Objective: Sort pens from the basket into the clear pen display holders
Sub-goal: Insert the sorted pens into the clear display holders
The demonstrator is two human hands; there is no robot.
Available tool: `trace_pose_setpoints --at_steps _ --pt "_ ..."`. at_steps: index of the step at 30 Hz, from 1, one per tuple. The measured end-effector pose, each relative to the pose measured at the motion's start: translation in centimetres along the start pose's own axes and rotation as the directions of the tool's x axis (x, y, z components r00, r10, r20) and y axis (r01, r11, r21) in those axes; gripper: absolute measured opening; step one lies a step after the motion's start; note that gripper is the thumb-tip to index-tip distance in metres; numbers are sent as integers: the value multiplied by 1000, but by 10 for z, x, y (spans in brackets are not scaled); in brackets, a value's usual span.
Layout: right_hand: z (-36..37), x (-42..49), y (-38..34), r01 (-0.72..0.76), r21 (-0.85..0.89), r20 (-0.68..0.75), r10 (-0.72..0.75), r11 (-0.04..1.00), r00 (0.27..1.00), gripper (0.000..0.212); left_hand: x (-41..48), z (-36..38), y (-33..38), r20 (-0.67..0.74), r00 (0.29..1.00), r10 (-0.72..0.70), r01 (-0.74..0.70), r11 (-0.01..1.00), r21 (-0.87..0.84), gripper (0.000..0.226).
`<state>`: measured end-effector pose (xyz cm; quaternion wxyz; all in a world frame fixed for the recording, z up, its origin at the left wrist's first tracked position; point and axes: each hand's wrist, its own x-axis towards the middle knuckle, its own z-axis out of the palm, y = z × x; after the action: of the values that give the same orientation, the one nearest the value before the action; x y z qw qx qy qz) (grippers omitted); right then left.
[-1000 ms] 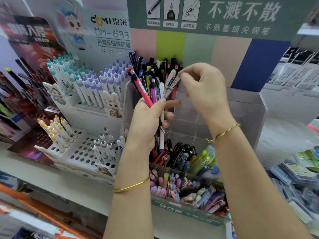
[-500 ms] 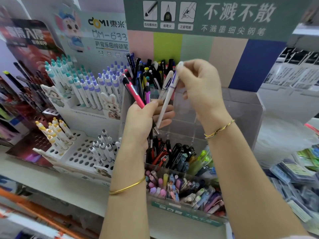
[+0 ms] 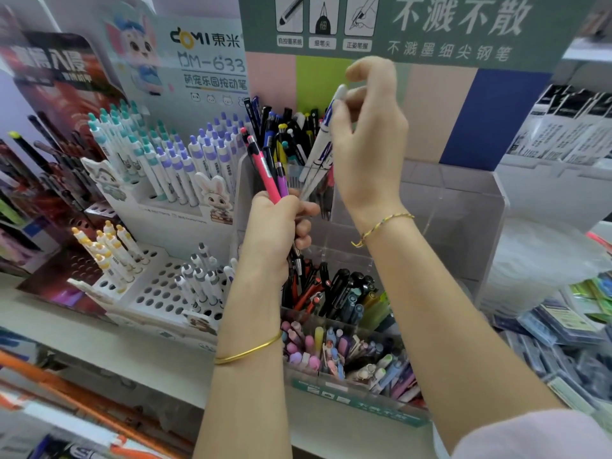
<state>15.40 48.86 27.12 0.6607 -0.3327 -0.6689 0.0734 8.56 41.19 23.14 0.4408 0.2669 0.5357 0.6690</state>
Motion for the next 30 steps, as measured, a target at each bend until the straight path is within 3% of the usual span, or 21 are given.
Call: trace_pose_setpoints --at_steps 4,7,10,13,19,21,23,25,28,30 --pt "12 -5 9 85 -215 115 -61 973 991 6 0 -4 0 38 999 10 -9 999 -43 19" --pt "12 -4 11 109 -372 130 -65 922 989 16 -1 -9 2 80 997 17 -11 998 -68 16" --pt "4 1 13 2 -294 202 60 956 978 29 -2 -12 4 114 993 35 -30 998 -50 15" --pt "-8 3 14 -105 -147 151 128 983 980 36 -4 -12 6 157 987 40 -33 998 -47 16" --pt "-32 4 5 -250 -43 225 253 967 941 29 -5 -7 5 273 960 60 -46 997 -59 18" --pt "-37 2 1 -299 -45 325 297 953 898 21 -6 -6 3 301 952 49 -30 997 -68 17" --pt "-39 -2 -1 -359 -74 477 349 930 807 11 -7 -6 2 342 939 36 -16 998 -60 14" --pt "-39 -8 -2 -397 -85 591 367 914 718 19 -9 -6 1 382 923 32 -15 999 -48 15" --pt "-39 -14 -1 -450 -17 660 348 893 666 20 -10 -8 1 393 919 32 -29 1000 -13 15" --pt "-36 -16 -1 -478 42 657 336 877 675 14 -11 -10 3 359 933 34 -37 999 3 18"
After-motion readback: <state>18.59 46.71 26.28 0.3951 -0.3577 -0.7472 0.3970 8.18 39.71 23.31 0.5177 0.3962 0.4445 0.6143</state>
